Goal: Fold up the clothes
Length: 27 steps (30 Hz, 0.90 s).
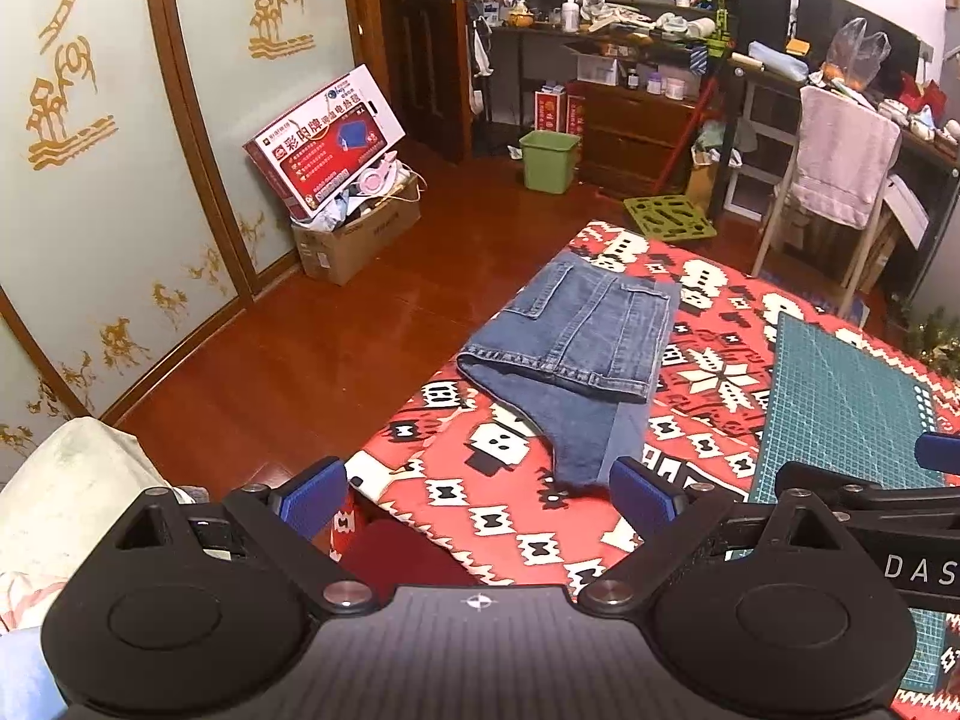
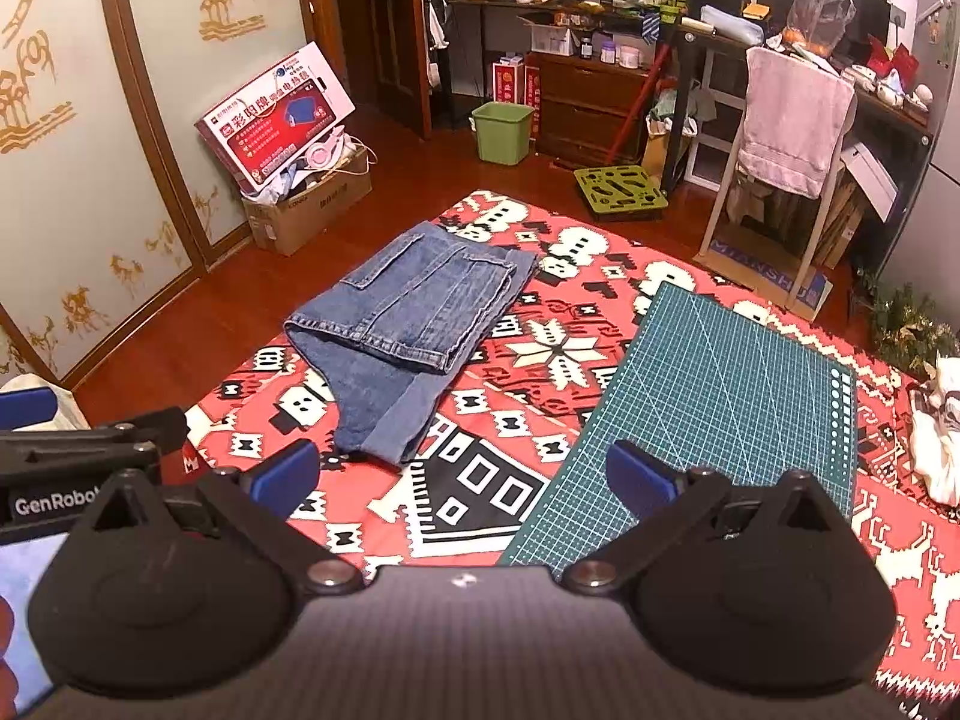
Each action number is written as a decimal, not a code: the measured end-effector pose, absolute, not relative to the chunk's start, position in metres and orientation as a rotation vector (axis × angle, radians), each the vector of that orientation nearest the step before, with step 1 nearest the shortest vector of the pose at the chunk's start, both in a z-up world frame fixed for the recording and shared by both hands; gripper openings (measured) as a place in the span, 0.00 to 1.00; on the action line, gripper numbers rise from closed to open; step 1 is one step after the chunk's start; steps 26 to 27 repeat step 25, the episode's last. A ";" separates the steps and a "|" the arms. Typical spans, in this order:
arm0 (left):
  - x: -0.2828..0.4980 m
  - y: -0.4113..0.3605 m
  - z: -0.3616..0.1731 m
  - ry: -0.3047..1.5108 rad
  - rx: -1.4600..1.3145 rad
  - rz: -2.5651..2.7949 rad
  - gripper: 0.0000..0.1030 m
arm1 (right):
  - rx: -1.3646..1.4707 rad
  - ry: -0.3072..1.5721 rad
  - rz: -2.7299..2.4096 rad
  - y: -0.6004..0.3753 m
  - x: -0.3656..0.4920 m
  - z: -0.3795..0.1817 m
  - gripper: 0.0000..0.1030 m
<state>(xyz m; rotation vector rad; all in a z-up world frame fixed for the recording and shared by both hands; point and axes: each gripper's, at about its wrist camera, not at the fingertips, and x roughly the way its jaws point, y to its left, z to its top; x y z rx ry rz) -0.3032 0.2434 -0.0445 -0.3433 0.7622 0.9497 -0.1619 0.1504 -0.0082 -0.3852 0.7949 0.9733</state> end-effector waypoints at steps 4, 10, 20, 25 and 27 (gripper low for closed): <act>-0.304 0.244 -0.046 0.770 -0.356 0.950 0.92 | -0.396 0.791 0.970 0.152 -0.163 -0.009 1.00; -0.305 0.244 -0.047 0.774 -0.362 0.952 0.91 | -0.399 0.793 0.970 0.154 -0.163 -0.011 1.00; -0.304 0.245 -0.048 0.777 -0.363 0.956 0.91 | -0.402 0.797 0.969 0.156 -0.162 -0.014 1.00; -0.305 0.244 -0.048 0.781 -0.373 0.946 0.86 | -0.413 0.794 0.965 0.158 -0.163 -0.015 1.00; -0.305 0.244 -0.048 0.781 -0.373 0.946 0.86 | -0.413 0.794 0.965 0.158 -0.163 -0.015 1.00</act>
